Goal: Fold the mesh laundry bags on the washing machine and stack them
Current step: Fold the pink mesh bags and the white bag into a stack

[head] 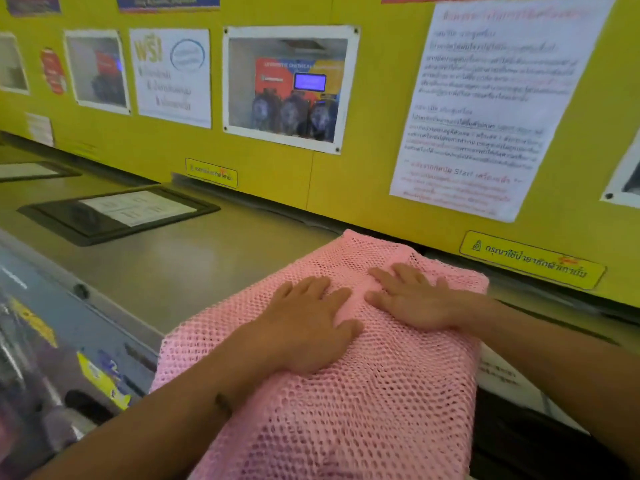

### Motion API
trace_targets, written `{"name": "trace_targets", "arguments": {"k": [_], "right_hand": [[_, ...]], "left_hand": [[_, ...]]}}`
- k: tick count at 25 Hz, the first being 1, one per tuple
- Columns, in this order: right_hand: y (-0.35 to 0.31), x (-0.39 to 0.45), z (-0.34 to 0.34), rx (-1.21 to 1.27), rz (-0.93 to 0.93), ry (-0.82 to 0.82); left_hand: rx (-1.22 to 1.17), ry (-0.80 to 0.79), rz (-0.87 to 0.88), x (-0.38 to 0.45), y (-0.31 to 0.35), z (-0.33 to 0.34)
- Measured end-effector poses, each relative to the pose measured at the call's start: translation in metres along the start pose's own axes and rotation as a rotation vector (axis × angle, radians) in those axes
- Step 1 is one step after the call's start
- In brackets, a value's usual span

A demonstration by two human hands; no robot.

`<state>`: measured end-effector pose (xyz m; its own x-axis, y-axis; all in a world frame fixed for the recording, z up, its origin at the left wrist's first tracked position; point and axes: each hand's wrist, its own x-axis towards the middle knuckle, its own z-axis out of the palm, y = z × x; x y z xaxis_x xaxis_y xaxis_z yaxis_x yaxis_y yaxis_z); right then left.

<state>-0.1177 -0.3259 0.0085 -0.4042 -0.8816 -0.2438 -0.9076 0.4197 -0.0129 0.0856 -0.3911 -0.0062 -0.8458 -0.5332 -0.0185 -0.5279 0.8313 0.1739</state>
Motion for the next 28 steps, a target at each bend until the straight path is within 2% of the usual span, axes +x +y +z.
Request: {"name": "trace_targets", "arguments": {"k": [3,5,7,9,12,15,18,22,25,28], "right_hand": [[0.009,-0.017,-0.02,0.107,-0.114,0.036],[0.024,-0.047,-0.033,0.193,-0.19,0.156],[0.05,-0.092,-0.04,0.164,-0.218,0.235],[0.085,-0.142,-0.039,0.075,-0.177,0.246],[0.147,-0.224,-0.033,0.041,-0.007,0.216],[0.213,-0.306,-0.026,0.022,0.181,0.177],[0.285,-0.384,-0.019,0.007,0.452,0.078],[0.364,-0.458,0.025,0.102,0.762,-0.066],[0.386,-0.463,0.056,0.158,0.774,-0.076],[0.371,-0.447,0.066,0.168,0.652,0.081]], "left_hand": [[-0.04,0.039,-0.004,0.001,0.004,-0.011],[-0.081,0.152,0.028,-0.001,0.015,-0.022],[-0.146,0.295,0.127,-0.001,0.044,-0.032],[-0.234,0.4,0.237,0.0,0.084,-0.042],[-0.314,0.475,0.38,0.003,0.162,-0.051],[-0.362,0.431,0.524,0.001,0.246,-0.047],[-0.402,0.335,0.621,-0.002,0.327,-0.036],[-0.374,0.243,0.703,-0.005,0.425,-0.003],[-0.281,0.163,0.724,-0.007,0.471,0.024],[-0.17,0.064,0.697,-0.003,0.492,0.039]]}}
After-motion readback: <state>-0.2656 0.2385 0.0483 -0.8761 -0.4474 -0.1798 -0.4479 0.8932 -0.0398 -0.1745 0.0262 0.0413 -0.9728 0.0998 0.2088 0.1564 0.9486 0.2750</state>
